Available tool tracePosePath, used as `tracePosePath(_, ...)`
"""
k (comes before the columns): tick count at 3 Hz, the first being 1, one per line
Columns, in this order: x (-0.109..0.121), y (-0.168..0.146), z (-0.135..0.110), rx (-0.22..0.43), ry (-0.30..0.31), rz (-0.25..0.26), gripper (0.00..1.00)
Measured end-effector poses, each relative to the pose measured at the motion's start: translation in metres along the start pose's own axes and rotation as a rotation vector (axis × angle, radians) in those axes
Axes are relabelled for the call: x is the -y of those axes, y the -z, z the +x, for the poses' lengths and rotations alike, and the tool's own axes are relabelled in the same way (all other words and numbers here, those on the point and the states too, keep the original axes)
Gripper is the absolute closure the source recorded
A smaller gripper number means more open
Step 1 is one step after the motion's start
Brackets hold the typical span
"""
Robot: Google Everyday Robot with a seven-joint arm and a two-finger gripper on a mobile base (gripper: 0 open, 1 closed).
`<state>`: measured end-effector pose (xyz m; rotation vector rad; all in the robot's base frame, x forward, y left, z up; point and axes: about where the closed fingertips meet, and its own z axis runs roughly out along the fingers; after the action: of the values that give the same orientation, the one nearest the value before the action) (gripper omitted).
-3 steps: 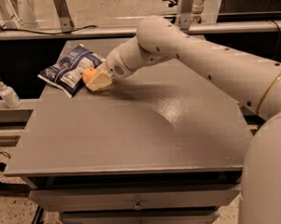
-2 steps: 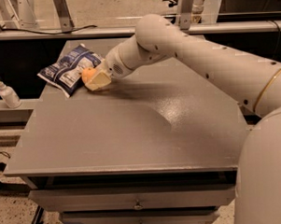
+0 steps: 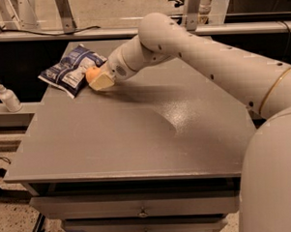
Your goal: Move orange near blue chip bag
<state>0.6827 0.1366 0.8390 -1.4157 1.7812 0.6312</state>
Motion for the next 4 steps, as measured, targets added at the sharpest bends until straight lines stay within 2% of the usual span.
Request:
tracePosePath(1,-0.001,0.000,-0.001,-0.002,0.005,-0.007,0.00)
tracePosePath(2,-0.002,0.010,-0.005,0.004,0.013,-0.010,0.00)
tracePosePath(3,0.000,0.047,-0.006,0.015,0.020,0.000,0.00)
tracePosePath(4,-0.001,0.097,0.002,0.020,0.032,-0.007,0.00)
